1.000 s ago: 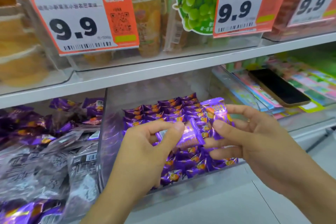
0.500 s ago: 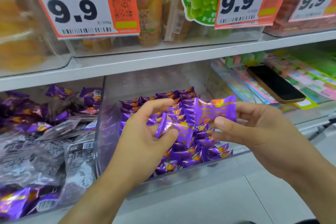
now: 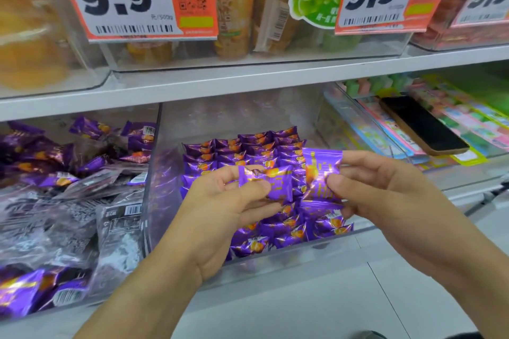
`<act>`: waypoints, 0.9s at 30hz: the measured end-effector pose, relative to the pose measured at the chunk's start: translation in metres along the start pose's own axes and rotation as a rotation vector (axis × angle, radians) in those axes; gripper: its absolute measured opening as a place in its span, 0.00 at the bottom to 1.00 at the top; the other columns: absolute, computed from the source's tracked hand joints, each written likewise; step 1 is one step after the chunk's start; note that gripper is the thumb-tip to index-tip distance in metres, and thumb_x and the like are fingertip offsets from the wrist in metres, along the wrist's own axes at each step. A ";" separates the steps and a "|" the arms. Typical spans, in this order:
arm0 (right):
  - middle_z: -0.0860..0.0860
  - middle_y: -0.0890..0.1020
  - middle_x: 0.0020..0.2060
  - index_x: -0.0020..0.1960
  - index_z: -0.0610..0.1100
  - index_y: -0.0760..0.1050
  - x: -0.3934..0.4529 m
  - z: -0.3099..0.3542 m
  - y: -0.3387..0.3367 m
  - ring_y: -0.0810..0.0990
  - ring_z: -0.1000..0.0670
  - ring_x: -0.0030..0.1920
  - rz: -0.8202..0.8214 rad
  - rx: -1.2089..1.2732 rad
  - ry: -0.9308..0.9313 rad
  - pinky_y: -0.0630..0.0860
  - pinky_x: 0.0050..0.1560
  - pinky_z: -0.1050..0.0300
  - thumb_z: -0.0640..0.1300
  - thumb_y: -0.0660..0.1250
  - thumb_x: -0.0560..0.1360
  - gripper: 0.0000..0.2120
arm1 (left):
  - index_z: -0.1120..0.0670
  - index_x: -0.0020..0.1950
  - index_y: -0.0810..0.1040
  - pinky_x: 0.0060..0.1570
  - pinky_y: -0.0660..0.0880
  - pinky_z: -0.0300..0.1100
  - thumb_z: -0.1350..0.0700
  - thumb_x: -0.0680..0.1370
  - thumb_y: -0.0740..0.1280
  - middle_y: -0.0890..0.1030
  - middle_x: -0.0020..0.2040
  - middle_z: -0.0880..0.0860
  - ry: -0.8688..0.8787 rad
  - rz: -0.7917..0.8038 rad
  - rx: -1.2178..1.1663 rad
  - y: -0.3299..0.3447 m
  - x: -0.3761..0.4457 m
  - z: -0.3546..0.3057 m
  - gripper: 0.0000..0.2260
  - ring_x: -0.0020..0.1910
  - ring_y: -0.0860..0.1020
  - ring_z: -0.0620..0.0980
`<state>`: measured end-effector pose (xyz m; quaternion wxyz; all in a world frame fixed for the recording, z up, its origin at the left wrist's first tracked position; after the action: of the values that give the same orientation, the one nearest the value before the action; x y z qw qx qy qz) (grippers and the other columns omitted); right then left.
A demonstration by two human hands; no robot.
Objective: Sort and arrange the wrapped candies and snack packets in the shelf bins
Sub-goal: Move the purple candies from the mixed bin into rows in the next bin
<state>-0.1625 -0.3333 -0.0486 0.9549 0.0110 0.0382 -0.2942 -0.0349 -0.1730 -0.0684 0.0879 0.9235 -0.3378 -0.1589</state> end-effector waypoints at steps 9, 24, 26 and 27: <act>0.37 0.85 0.45 0.59 0.42 0.75 -0.005 -0.004 0.018 0.81 0.45 0.30 0.026 0.049 0.021 0.80 0.34 0.59 0.41 0.74 0.63 0.25 | 0.56 0.55 0.78 0.48 0.77 0.48 0.64 0.67 0.78 0.85 0.52 0.59 0.058 -0.090 -0.078 0.012 -0.003 0.006 0.19 0.43 0.83 0.54; 0.45 0.84 0.41 0.52 0.41 0.79 -0.002 -0.009 0.017 0.81 0.46 0.36 0.007 -0.053 -0.034 0.80 0.40 0.55 0.45 0.76 0.60 0.22 | 0.54 0.50 0.83 0.48 0.80 0.41 0.61 0.75 0.72 0.86 0.41 0.50 0.162 -0.139 0.170 0.012 -0.002 0.006 0.05 0.40 0.84 0.47; 0.47 0.85 0.41 0.52 0.42 0.79 -0.002 -0.010 0.018 0.82 0.49 0.38 -0.007 -0.084 -0.071 0.81 0.42 0.56 0.46 0.76 0.59 0.22 | 0.56 0.48 0.83 0.46 0.80 0.40 0.56 0.76 0.71 0.85 0.38 0.49 0.128 -0.057 0.167 0.016 -0.004 0.006 0.05 0.37 0.82 0.45; 0.48 0.85 0.41 0.51 0.42 0.80 -0.002 -0.010 0.018 0.82 0.50 0.39 -0.014 -0.102 -0.084 0.81 0.42 0.57 0.47 0.76 0.59 0.22 | 0.56 0.48 0.83 0.43 0.78 0.39 0.53 0.76 0.71 0.85 0.37 0.49 0.127 -0.027 0.182 0.018 -0.005 0.007 0.07 0.36 0.81 0.44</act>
<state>-0.1545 -0.3170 -0.0586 0.9529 -0.0505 0.0131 -0.2989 -0.0513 -0.1838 -0.0689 0.0227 0.9403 -0.3323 -0.0700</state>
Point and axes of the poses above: each hand's wrist, its own x-axis towards the middle knuckle, its own y-axis out of the palm, z = x × y, the point moved 2 cm from there along x, towards the middle knuckle
